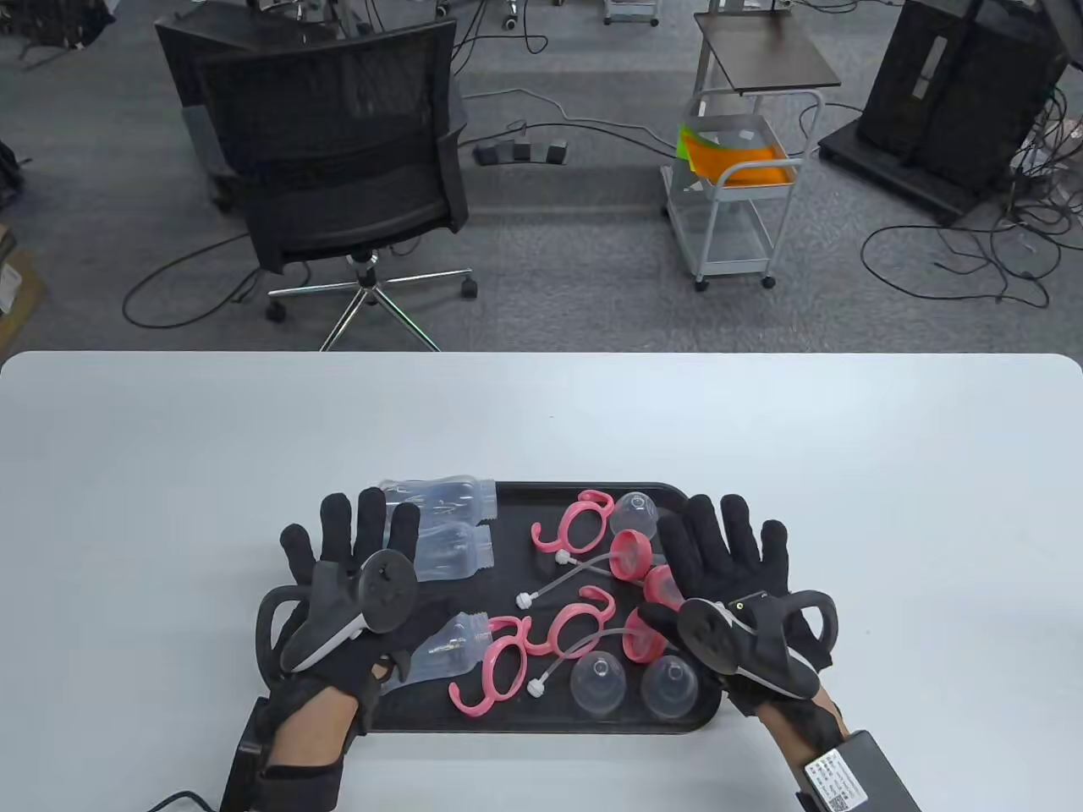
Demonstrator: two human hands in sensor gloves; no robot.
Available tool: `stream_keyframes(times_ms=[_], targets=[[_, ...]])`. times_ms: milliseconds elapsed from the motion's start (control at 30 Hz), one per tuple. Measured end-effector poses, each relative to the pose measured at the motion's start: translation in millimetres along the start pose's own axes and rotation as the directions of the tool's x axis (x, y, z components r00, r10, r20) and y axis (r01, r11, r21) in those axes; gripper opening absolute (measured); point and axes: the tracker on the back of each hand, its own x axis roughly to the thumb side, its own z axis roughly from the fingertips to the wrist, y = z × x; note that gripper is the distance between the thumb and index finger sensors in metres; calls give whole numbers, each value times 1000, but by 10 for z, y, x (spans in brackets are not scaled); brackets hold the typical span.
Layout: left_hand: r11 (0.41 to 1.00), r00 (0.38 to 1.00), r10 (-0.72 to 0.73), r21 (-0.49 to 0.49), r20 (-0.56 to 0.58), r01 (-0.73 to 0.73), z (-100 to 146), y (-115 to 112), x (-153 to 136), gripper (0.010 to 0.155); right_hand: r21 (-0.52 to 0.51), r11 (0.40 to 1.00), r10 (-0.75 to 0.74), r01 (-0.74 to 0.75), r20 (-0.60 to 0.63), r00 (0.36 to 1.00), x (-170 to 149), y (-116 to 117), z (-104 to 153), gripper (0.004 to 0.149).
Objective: Assemble baby bottles from components
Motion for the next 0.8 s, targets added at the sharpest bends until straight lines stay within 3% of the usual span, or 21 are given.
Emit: stream_keyframes(times_ms=[333,800], targets=[[1000,999,2,7,38,-2,53,64,46,109,-6,1000,-24,24,-26,999,-84,-30,9,91],[986,988,-75,-140,133,94,87,48,206,112,33,996,-85,88,-69,994,-235,50,28,91]])
